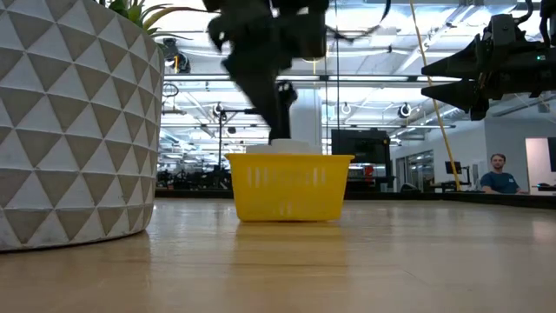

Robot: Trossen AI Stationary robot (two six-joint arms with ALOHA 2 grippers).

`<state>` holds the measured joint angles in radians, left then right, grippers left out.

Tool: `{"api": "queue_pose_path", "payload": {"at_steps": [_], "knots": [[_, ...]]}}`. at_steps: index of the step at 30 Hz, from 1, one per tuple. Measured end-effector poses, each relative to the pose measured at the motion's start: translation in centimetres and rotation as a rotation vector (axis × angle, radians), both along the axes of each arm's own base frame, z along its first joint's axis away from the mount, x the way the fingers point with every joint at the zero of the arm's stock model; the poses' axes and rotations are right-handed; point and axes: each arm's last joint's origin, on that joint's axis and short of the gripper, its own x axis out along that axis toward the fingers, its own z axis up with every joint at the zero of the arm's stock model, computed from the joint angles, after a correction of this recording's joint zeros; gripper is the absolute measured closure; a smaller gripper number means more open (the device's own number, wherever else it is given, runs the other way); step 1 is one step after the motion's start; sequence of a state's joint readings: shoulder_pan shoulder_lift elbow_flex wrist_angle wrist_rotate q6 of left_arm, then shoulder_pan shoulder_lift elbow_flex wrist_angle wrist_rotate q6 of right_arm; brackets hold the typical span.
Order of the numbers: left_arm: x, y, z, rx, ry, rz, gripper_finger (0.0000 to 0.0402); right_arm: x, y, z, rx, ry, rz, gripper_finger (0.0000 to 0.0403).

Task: Pick and place pill bottles into a basket
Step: Return to Home Position

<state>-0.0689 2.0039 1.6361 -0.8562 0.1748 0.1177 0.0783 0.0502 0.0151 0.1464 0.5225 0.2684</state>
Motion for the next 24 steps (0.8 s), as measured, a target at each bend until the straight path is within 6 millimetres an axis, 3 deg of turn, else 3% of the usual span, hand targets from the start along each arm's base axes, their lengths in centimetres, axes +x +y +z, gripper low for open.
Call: {"api": "queue_pose_path", "payload": {"at_steps": [6, 11, 17, 19, 24], "knots": [[-0.1, -0.2, 4.3, -0.014, -0.177, -0.003, 0.0101, 0.0, 0.0, 0.0, 0.001, -0.002, -0.001, 0.0152], [-1.8, 0.2, 8.3, 0.004, -0.300, -0.006, 0.0095, 0.0, 0.0, 0.1, 0.004, -0.009, 0.002, 0.0152], [-5.6, 1.1, 13.8, 0.017, -0.453, -0.006, 0.0092, 0.1, 0.4, 0.3, -0.039, 0.001, 0.151, 0.0152], [-7.3, 1.3, 15.2, 0.022, -0.532, -0.021, 0.0092, -0.1, 0.6, 1.5, -0.067, -0.025, 0.212, 0.0152], [-12.6, 2.5, 14.9, 0.024, -0.702, 0.034, 0.0092, -0.7, 0.9, 4.0, -0.162, -0.067, 0.320, 0.0152]]}}
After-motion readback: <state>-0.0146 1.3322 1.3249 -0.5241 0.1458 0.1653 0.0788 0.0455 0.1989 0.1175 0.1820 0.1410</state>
